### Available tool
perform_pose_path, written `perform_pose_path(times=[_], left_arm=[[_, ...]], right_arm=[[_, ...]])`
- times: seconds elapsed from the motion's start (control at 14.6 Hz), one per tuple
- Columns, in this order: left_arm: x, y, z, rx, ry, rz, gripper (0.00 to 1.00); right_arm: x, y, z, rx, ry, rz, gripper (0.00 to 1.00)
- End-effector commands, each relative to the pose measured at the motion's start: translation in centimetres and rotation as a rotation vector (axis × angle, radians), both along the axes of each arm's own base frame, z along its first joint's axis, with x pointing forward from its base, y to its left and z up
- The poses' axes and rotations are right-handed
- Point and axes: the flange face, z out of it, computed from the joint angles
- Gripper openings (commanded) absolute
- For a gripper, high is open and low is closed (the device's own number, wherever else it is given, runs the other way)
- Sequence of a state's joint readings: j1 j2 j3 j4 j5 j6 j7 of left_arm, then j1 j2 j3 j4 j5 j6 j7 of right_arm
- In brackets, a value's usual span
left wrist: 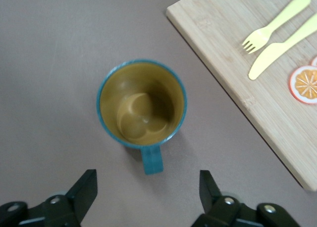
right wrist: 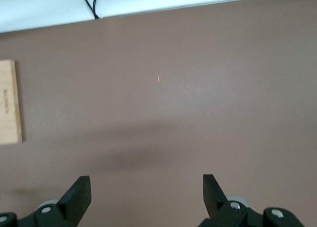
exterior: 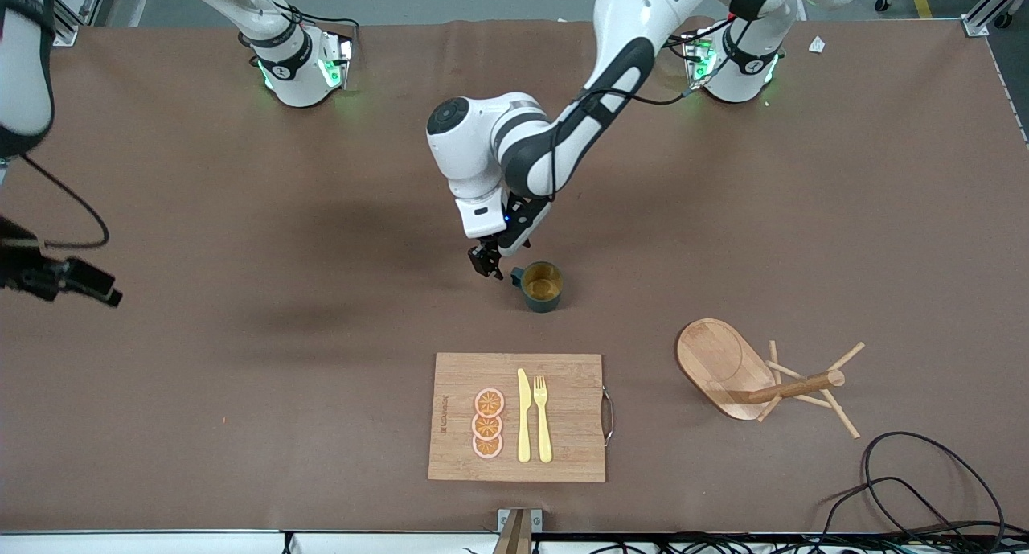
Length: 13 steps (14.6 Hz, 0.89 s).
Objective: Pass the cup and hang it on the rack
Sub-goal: 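Lower the left gripper onto the mug handle and close it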
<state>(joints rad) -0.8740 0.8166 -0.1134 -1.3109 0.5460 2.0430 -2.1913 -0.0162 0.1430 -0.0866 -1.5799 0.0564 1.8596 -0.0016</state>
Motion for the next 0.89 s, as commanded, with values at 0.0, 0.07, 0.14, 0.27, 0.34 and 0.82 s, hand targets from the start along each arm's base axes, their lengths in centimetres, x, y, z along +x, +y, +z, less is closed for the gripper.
perform_pose_path(times=[0.0, 0.07, 0.14, 0.27, 0.34, 0.82], left_arm=[[0.0, -1.4, -1.8, 0.004, -0.077, 0.064, 0.83], [0.0, -1.3, -2.7, 0.018, -0.094, 0.079, 0.81], [-0.1, -1.4, -3.2, 0.027, -0.108, 0.079, 0.8], [-0.3, -1.5, -3.9, 0.037, -0.11, 0.078, 0.76], [-0.3, -1.4, -4.1, 0.04, -0.108, 0.081, 0.71], [0.4, -0.8, -3.1, 0.069, -0.093, 0.053, 0.6]], right_arm=[[-3.3, 0.3, -0.3, -0.01, 0.009, 0.018, 1.0], [-3.2, 0.2, -0.2, -0.011, 0.006, 0.018, 1.0], [-3.1, 0.2, -0.2, -0.011, 0.004, 0.018, 1.0], [-3.1, 0.6, 0.3, -0.009, 0.003, 0.012, 1.0], [-3.2, 0.8, 0.5, -0.008, 0.017, 0.015, 1.0], [-4.4, 1.9, 5.5, -0.005, 0.092, 0.032, 1.0]])
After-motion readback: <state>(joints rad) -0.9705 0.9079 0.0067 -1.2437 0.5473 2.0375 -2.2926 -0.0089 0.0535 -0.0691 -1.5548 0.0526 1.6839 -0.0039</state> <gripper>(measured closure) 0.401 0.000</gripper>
